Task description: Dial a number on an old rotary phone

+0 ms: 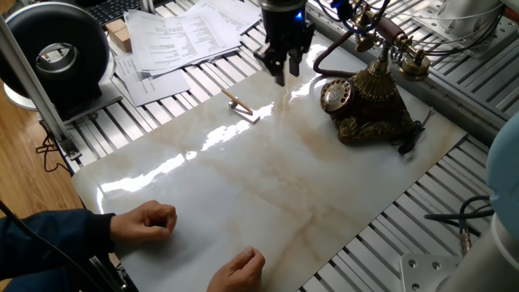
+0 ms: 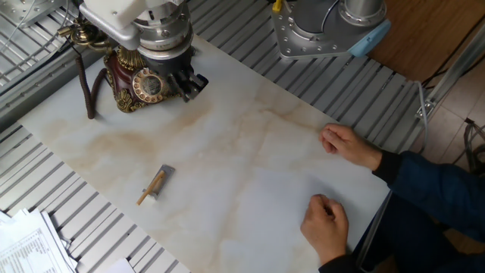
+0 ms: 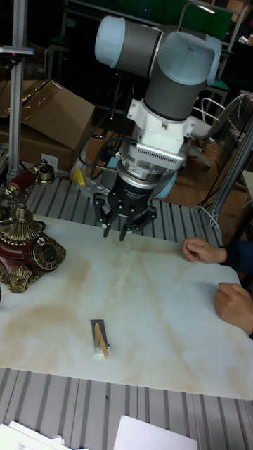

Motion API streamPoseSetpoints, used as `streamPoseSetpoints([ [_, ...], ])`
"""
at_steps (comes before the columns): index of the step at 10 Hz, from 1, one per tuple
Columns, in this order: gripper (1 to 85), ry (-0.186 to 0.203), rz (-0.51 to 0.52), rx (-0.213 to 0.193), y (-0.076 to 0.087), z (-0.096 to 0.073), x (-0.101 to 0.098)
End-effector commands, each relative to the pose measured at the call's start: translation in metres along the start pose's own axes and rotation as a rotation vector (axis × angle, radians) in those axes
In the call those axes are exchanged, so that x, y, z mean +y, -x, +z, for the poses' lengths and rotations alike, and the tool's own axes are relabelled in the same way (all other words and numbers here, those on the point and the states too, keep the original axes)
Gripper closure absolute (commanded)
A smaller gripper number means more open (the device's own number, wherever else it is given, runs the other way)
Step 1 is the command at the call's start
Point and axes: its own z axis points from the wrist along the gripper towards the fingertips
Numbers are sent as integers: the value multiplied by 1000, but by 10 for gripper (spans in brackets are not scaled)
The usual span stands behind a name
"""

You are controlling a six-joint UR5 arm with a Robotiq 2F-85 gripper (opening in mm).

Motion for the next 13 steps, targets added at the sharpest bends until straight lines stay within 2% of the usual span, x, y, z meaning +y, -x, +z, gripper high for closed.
streamPoseSetpoints([
  [1, 837, -10, -3, 26, -7, -1, -2],
  [3, 837, -38, -13, 14, -4, -2, -9],
  [5, 837, -25, -14, -58, 15, -3, -6],
  [6, 837, 55, 10, -135, 35, -5, 14],
  [7, 837, 97, 3, -137, 35, -6, 25],
  [8, 837, 95, -2, -105, 26, -6, 24],
  [9, 800, 102, 2, -143, 33, -14, 26],
  [10, 747, 89, -8, -187, 43, -22, 23],
  [11, 693, 86, -11, -237, 58, -29, 22],
  [12, 693, 73, -12, -285, 77, -35, 21],
  [13, 690, 48, -63, -288, 87, -38, 19],
])
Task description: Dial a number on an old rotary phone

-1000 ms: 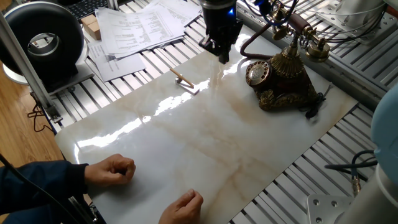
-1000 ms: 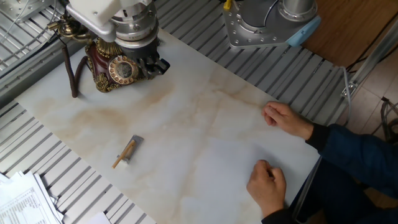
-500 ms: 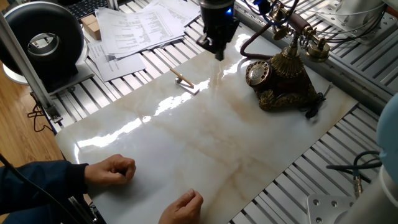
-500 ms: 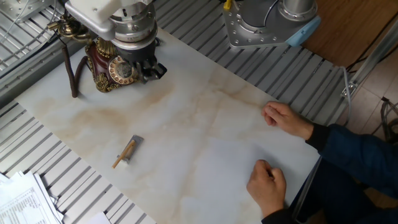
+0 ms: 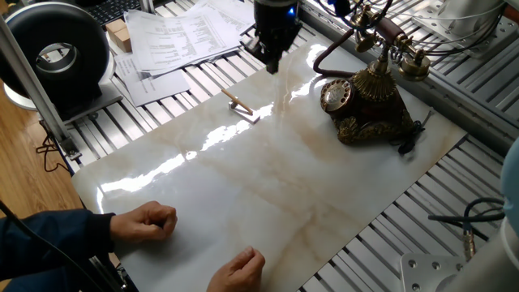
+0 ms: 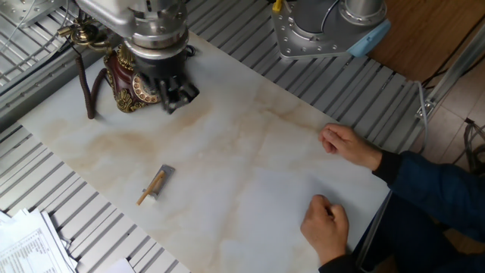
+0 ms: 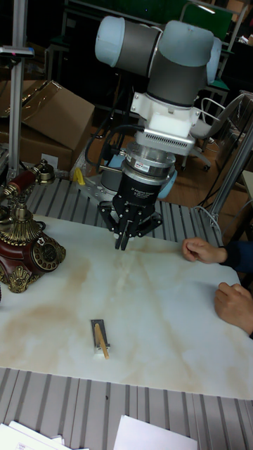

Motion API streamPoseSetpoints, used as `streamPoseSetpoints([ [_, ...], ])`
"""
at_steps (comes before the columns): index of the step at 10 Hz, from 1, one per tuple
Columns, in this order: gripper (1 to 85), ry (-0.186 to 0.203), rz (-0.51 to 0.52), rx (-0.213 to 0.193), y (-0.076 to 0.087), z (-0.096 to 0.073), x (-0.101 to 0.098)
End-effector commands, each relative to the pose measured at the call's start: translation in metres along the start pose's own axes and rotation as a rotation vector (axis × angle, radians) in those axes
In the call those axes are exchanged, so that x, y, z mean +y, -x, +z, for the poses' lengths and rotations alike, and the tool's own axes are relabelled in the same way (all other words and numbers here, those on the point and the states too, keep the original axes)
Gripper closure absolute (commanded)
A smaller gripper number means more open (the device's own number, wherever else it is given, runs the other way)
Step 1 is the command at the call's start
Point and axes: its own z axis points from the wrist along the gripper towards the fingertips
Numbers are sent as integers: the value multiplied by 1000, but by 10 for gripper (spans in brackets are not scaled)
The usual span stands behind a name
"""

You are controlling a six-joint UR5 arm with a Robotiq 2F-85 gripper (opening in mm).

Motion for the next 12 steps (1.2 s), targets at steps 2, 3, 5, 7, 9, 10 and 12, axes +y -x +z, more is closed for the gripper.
streamPoseSetpoints([
  [2, 713, 20, -81, -66, 47, -3, 7],
  [3, 743, 30, -66, -67, 57, 3, 12],
  [5, 810, 17, -34, -35, 54, 12, 17],
  [7, 813, 72, -35, -45, 56, 23, 32],
  [9, 833, 83, -16, -40, 55, 31, 35],
  [10, 837, 87, -5, -31, 53, 32, 37],
  [12, 837, 79, 18, -3, 48, 27, 33],
])
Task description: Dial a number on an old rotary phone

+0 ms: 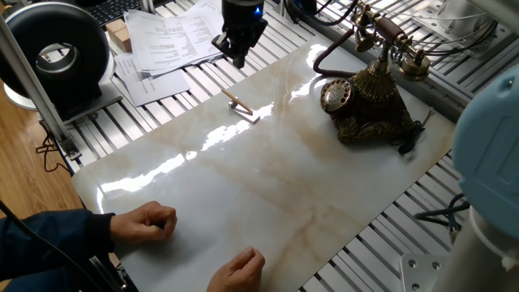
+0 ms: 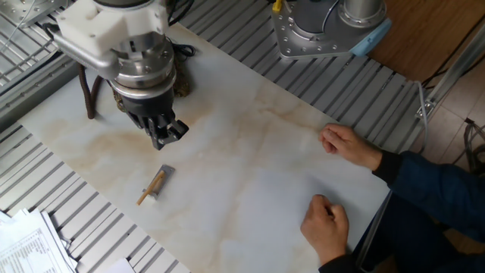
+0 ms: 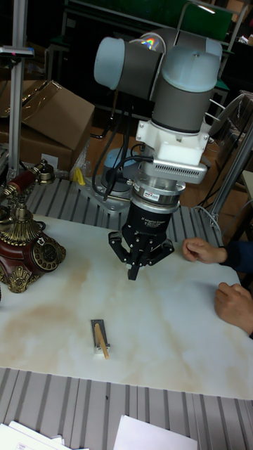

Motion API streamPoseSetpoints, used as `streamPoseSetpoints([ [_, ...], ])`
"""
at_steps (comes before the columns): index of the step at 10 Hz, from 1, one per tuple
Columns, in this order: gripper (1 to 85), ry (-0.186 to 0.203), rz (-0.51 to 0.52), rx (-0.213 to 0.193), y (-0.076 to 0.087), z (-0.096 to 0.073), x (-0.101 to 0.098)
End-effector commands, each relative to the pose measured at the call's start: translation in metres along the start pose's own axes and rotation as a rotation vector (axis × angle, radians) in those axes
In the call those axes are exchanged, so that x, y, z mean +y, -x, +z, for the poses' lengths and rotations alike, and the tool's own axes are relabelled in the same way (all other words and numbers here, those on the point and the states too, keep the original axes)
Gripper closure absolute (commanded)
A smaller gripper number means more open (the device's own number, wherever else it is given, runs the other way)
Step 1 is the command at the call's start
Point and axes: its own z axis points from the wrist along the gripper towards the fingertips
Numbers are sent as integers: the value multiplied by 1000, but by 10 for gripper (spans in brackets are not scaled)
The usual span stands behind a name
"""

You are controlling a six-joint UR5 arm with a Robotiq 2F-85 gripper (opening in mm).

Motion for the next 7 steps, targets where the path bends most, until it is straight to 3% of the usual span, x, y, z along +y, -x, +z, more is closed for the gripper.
streamPoseSetpoints([
  [1, 837, 12, 32, 17, -2, 0, 2],
  [3, 837, -19, 2, 36, -7, 0, -6],
  [4, 837, -8, -8, 32, -6, 0, -3],
  [5, 837, -16, -4, 0, 2, 0, -5],
  [7, 837, -71, 30, -8, 4, -1, -20],
])
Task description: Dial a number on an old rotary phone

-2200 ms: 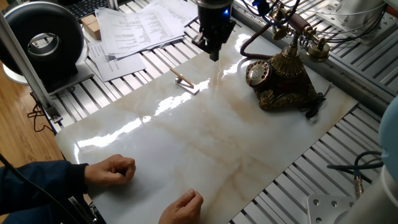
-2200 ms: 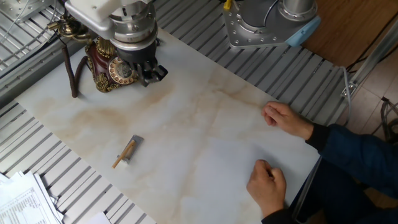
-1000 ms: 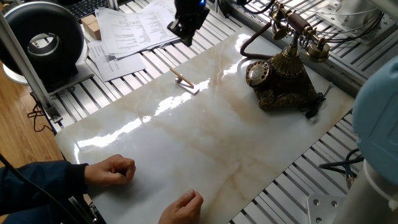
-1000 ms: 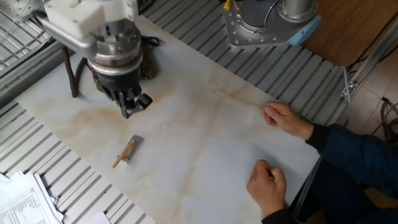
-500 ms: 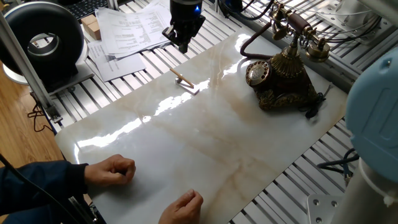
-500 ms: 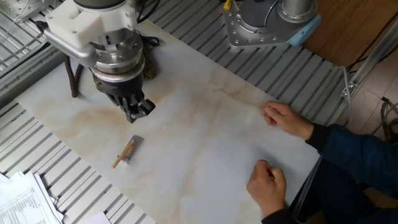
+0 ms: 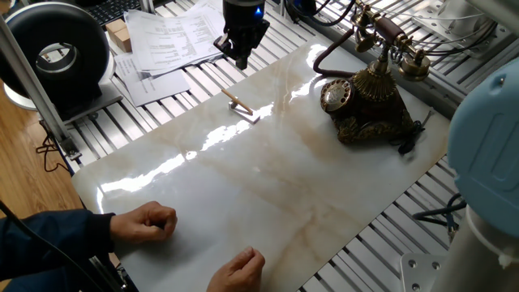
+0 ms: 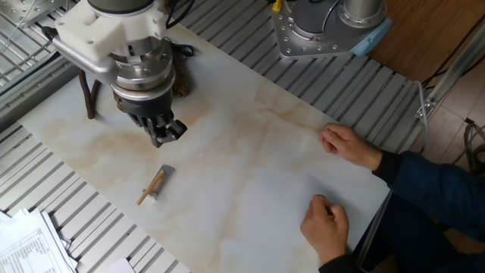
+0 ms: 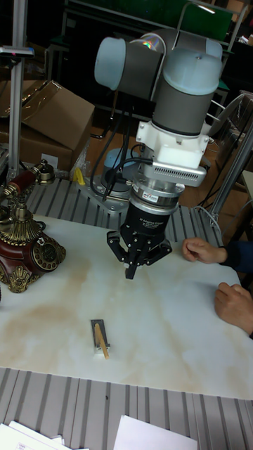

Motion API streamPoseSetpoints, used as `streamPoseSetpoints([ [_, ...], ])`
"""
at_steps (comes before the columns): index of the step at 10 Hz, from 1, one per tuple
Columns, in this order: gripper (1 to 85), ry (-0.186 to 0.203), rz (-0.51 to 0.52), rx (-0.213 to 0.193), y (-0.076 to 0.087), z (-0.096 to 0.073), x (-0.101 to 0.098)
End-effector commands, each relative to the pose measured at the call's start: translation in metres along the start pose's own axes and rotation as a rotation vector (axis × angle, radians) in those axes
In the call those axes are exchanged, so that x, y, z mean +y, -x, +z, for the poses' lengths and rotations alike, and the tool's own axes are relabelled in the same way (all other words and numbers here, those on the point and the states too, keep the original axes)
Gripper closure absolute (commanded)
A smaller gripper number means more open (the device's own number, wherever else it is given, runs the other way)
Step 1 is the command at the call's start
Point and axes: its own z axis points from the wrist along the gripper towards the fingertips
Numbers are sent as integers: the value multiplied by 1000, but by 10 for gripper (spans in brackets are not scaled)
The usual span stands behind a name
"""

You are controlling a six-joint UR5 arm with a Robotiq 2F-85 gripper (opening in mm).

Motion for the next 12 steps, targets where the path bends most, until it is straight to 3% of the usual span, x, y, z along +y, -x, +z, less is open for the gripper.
streamPoseSetpoints([
  [1, 837, -117, 46, -11, 2, -3, -31],
  [2, 837, -150, 59, -28, 6, -4, -40],
  [4, 837, -77, 64, -75, 19, -3, -21],
  [5, 837, -14, 43, -53, 14, -1, -5],
  [6, 833, 24, 6, 7, -2, -1, 5],
  [7, 803, 33, -32, 22, -6, -1, 8],
  [8, 713, 21, -68, 29, -7, -1, 4],
  [9, 677, 8, -77, 37, -10, -1, 1],
  [11, 667, -29, -113, 27, -6, -1, -9],
  [12, 643, -20, -136, 13, 0, 1, -9],
])
